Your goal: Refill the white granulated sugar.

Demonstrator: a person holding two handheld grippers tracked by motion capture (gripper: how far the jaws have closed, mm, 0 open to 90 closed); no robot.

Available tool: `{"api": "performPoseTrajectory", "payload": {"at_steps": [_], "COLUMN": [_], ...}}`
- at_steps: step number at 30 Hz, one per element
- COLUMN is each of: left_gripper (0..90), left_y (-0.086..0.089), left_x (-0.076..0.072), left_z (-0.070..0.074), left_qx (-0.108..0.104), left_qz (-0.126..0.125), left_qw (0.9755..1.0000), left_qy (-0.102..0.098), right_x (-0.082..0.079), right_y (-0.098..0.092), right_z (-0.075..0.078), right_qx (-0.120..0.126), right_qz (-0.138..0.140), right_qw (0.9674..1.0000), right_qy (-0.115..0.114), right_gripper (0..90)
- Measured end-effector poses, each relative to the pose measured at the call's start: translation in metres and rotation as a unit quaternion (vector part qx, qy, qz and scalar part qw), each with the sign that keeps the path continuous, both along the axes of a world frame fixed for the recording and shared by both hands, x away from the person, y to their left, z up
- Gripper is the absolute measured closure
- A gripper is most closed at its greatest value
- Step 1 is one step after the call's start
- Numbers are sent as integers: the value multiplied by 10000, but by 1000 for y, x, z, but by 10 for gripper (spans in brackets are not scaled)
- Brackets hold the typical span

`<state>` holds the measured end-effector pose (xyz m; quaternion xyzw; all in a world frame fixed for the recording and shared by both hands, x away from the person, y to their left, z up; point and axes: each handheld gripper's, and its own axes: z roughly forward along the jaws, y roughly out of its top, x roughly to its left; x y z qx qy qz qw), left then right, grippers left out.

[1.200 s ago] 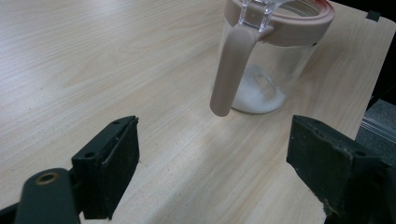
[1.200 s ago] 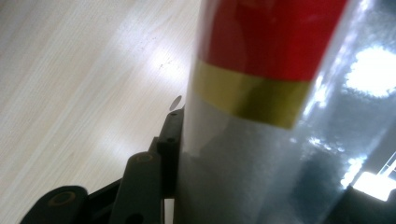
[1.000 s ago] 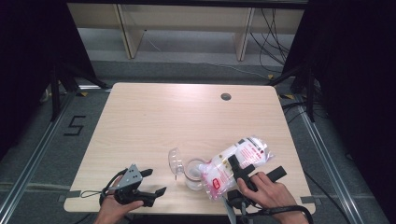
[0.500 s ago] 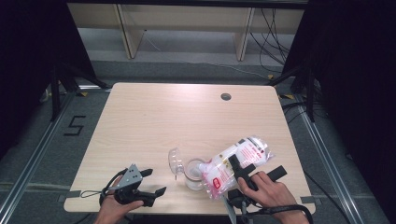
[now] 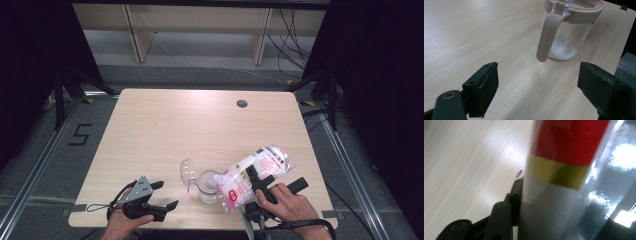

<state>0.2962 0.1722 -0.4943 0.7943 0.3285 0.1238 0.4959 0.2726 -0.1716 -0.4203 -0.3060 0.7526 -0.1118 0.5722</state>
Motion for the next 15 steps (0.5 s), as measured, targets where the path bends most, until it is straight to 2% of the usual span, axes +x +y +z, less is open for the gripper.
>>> {"api": "performPoseTrajectory", "payload": {"at_steps": [7,10,11,15], "left_gripper": [166,166,167,166], "left_y": [0,0,0,0], "left_x": [0,0,0,0], "left_z": [0,0,0,0], "left_qx": [11,26,8,55], "left_qz": [1,-20,-2,-25], "left_qw": [10000,10000,10000,10000], "left_qy": [7,-1,9,0], "right_x": [0,1,-1,-1], "right_y": [1,2,2,2], "right_z": [-1,-1,-3,-2], "right_qx": [-1,-31,61,4], "right_qz": [25,20,-57,-65], "right_qw": [10000,10000,10000,10000], "right_qy": [1,68,7,-24], "right_gripper": [619,619,620,621]}}
